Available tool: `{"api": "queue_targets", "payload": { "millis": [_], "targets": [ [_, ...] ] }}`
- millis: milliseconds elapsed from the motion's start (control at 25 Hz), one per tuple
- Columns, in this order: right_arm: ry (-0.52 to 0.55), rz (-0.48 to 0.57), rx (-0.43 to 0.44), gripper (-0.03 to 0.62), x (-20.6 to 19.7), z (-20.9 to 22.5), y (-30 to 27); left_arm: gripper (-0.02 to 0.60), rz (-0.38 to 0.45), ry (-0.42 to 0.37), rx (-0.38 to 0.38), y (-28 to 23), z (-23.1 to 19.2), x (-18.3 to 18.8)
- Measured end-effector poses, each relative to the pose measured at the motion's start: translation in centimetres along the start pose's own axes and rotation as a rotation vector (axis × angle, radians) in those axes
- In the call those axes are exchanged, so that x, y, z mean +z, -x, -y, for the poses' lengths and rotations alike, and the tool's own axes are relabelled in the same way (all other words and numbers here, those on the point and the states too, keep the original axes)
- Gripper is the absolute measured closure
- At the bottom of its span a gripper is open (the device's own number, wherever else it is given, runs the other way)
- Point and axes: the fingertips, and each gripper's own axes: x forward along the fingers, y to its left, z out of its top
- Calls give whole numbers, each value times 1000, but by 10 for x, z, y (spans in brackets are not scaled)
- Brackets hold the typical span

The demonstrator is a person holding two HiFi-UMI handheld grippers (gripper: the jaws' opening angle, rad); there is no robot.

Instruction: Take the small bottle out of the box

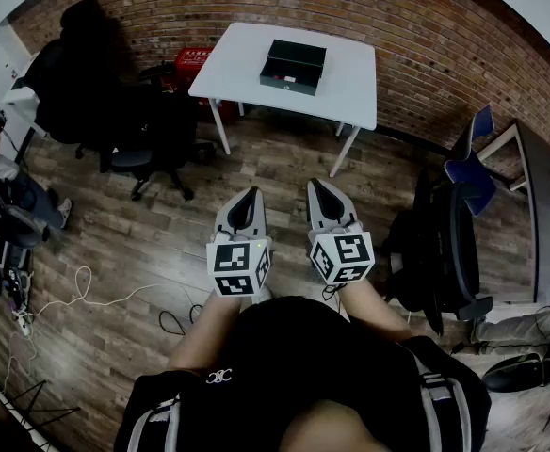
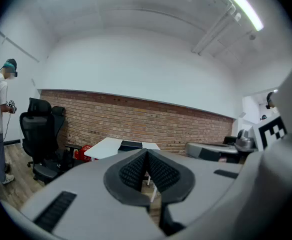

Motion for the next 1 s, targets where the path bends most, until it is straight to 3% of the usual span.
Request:
{"api": "queue_targets", "payload": {
  "millis": [360,1000],
  "targets": [
    [-64,6,23,565,-3,-2,-13,575,-2,-11,-31,-12,-2,2],
    [-37,-11,-32,563,-15,-20,-51,575,-11,-17,-108,-35,-37,0]
  ]
}}
